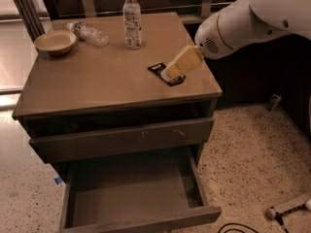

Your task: Place rxbar chocolate into middle drawer

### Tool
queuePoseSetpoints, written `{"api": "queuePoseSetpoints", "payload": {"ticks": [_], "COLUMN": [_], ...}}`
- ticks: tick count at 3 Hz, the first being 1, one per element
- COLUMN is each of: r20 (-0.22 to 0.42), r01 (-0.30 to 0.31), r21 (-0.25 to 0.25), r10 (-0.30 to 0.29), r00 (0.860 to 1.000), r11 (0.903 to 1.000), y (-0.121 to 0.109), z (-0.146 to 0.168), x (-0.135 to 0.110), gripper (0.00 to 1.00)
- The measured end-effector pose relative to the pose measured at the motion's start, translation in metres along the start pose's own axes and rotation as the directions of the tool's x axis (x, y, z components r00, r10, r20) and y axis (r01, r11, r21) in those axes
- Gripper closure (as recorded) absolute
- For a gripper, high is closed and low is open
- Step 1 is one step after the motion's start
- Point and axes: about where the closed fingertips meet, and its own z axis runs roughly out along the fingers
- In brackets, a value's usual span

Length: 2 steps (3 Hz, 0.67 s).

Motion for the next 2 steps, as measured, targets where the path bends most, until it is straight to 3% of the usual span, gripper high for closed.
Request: {"api": "queuePoseSetpoints", "payload": {"ticks": [2], "r20": [0.057], "r01": [-0.048], "r21": [0.005], "r10": [0.048], "r00": [0.997], "r11": [0.9988], "y": [-0.013], "z": [0.047], "x": [0.0], "gripper": [0.0]}}
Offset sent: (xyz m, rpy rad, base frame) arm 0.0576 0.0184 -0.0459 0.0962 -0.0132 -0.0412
